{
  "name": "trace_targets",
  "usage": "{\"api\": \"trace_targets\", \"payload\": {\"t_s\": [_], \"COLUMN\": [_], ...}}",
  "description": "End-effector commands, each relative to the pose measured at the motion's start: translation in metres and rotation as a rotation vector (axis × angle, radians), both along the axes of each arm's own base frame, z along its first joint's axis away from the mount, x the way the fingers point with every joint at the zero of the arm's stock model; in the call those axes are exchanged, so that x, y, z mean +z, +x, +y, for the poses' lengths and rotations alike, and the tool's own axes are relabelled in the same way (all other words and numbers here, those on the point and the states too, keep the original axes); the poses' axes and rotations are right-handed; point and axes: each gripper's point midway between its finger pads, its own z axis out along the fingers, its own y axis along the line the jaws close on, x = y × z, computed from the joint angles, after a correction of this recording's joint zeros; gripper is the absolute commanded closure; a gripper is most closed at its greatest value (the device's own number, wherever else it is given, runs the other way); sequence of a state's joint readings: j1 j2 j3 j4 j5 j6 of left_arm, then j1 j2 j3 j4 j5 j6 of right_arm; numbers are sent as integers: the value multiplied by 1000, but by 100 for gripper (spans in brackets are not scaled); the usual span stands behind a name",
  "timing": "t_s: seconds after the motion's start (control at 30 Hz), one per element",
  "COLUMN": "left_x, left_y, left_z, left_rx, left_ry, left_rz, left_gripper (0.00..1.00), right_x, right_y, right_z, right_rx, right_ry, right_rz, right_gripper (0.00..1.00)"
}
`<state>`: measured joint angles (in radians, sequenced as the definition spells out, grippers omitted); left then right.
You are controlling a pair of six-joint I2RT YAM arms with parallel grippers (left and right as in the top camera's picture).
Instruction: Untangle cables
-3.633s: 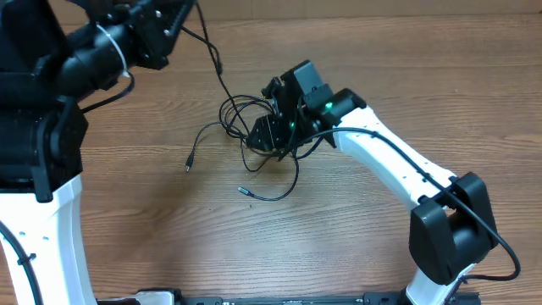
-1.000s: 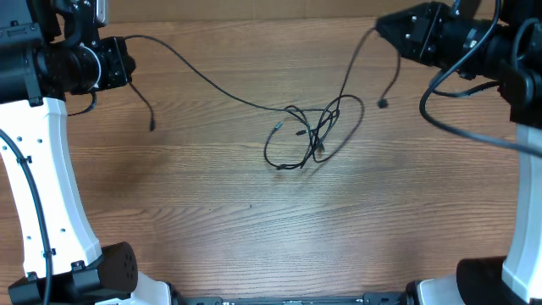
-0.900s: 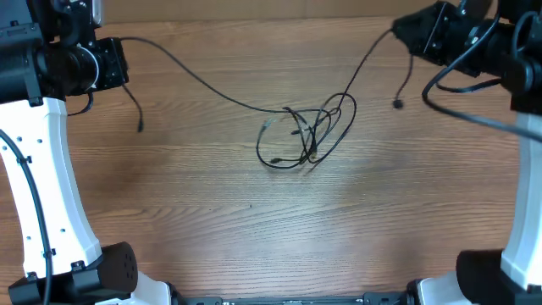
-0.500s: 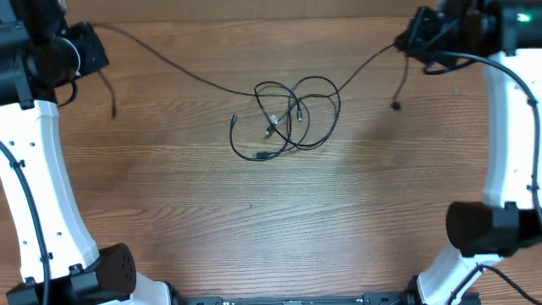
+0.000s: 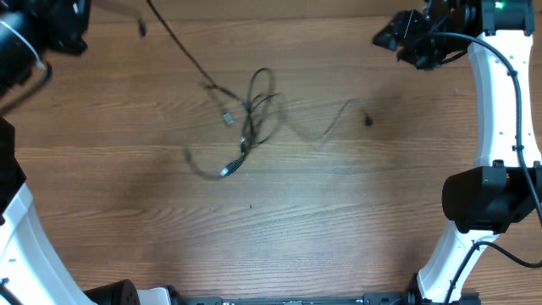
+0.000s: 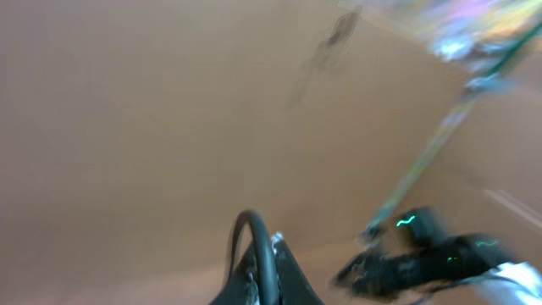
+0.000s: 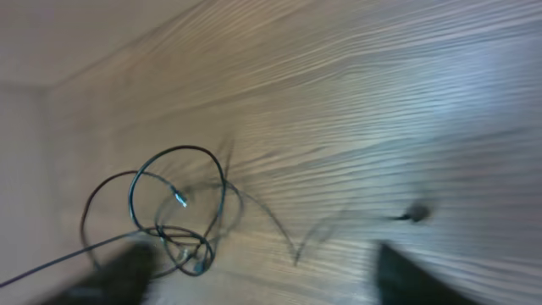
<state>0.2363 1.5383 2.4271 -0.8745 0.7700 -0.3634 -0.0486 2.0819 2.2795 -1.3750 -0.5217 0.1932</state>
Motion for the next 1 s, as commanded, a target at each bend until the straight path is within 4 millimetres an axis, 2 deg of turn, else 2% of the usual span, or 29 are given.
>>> {"api": "trace_targets", "payload": {"t_s": [0.0,0.13,0.27,0.33,0.4,0.6,0.8,0.97], "left_x": [20,50,70,78,82,102,103,104], "left_y": [-14,-14,-12,-10,-8,-20,-17,-17], "left_z": [-27,-29,-27,-24,-23,-23,-20,-19], "left_rx": [-228,-269,-283,-286,-285,-288,-268,-262], "left_ry": [-122,-137,-198,-242,-271,-230,-245,-247], "left_rz": [3,-115,-167,-175,-180,-306,-306,-310], "left_gripper": [96,96,96,96,96,96,96,96], "right_x": [32,45,35,26,11,-31,-55,-76], "right_y": [-12,-37,-53,-59,-67,-83,-91,-75], "right_z": [38,73,103,123,145,183,222,262], "right_rx": [207,412,511,555,586,627,590,400], "right_ry": [128,210,190,190,196,188,220,202], "right_rz": [-115,-170,-146,-123,-79,16,89,110], "right_gripper": [0,0,1,4,13,19,23,25]}}
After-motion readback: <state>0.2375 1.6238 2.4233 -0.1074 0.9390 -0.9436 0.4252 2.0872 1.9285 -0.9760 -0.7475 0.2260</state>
